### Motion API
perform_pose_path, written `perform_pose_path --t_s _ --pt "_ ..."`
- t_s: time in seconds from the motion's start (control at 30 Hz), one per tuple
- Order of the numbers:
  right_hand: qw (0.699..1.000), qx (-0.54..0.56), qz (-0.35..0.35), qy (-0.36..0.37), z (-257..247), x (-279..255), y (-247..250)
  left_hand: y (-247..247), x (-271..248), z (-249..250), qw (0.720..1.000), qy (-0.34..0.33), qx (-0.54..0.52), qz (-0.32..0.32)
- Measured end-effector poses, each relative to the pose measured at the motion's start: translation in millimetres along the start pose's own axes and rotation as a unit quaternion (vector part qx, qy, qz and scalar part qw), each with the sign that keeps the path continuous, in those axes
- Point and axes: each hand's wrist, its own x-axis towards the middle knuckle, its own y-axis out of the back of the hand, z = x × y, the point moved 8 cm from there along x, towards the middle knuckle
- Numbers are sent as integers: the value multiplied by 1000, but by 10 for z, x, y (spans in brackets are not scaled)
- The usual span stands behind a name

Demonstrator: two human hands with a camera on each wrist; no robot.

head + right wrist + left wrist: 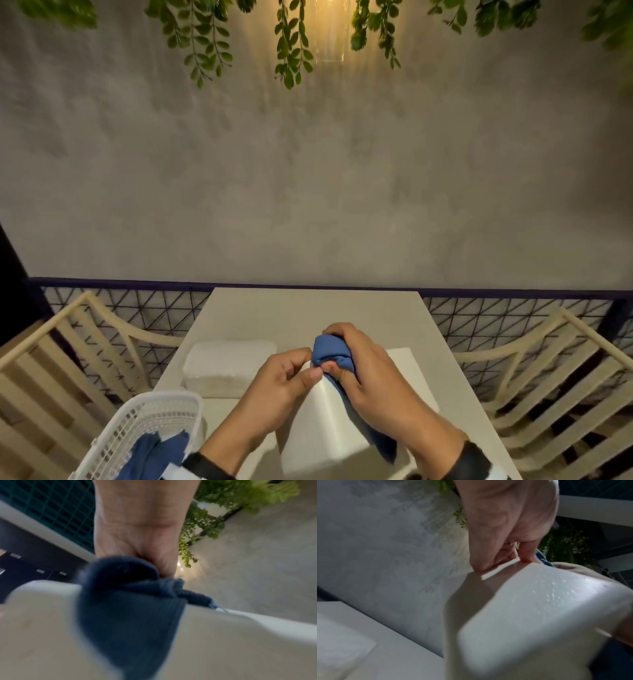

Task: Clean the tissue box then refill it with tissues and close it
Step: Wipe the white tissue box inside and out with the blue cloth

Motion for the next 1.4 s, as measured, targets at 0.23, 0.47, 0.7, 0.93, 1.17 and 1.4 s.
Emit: perform_pose_path --t_s 0.23,0.47,0.7,0.93,1.17,1.4 --pt "993 21 85 -75 472 -198 181 106 -118 -181 993 -31 -97 56" --pt "991 13 -109 76 101 -309 -168 397 -54 -242 977 -51 -172 114" --pt "996 -27 1 81 -41 -141 -182 334 -11 -202 981 -65 -136 124" --pt "997 -11 68 -17 296 6 -11 350 -60 -228 983 -57 -124 124" --pt "997 -13 -13 76 265 -69 -158 469 -131 -271 977 -48 -164 129" --pt "973 -4 -117 197 -260 -312 -440 648 -110 -264 970 -43 -173 167"
